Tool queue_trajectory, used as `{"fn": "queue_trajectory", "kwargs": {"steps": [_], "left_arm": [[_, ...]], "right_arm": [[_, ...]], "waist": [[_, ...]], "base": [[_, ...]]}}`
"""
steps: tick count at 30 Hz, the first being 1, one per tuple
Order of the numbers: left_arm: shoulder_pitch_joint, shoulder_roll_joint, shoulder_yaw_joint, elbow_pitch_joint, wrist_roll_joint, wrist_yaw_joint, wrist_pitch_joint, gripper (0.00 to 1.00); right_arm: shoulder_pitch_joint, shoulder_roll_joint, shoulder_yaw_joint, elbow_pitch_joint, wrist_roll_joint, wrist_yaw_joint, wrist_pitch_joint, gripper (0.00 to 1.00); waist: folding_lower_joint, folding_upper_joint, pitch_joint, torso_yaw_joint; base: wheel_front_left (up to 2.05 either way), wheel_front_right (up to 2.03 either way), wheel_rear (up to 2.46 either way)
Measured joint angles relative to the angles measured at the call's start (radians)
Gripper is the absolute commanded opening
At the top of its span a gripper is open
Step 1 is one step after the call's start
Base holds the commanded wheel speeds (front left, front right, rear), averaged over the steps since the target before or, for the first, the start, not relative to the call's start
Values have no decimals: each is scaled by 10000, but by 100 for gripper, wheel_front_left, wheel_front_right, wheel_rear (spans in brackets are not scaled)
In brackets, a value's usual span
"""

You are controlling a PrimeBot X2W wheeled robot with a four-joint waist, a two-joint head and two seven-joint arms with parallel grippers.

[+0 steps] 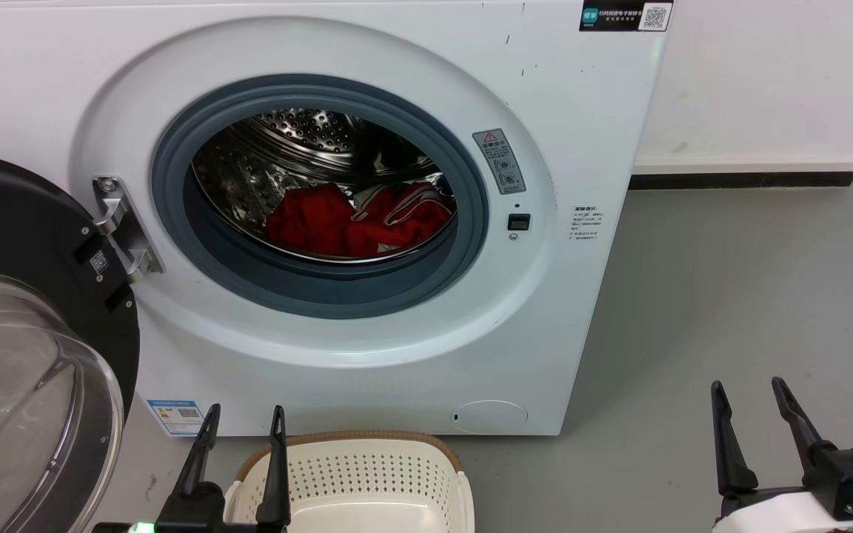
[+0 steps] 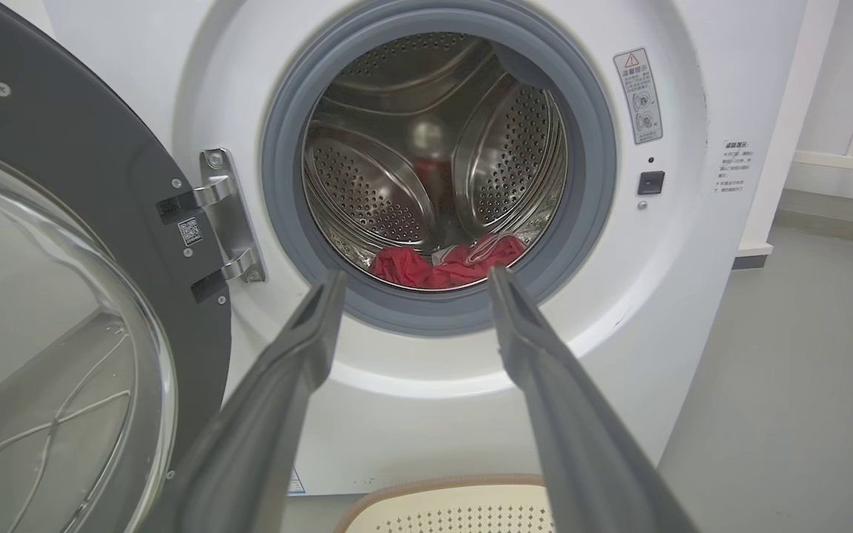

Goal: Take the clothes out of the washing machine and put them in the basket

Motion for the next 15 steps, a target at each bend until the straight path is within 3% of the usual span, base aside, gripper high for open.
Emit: {"fn": "queue_trajectory", "kwargs": {"steps": [9,15], "left_arm": [[56,-79,184,-50,-171,-17,0,100],[-533,38,445,796,-290,-236,0,100]], "right_arm": [[-78,-6,-40,-75,-2,0,0,100],[-345,0,-228,-291,-25,0,-2,100]], "waist": [[0,0,177,-194],[0,0,661,-472]], "base": [[0,0,0],[0,0,0]]}}
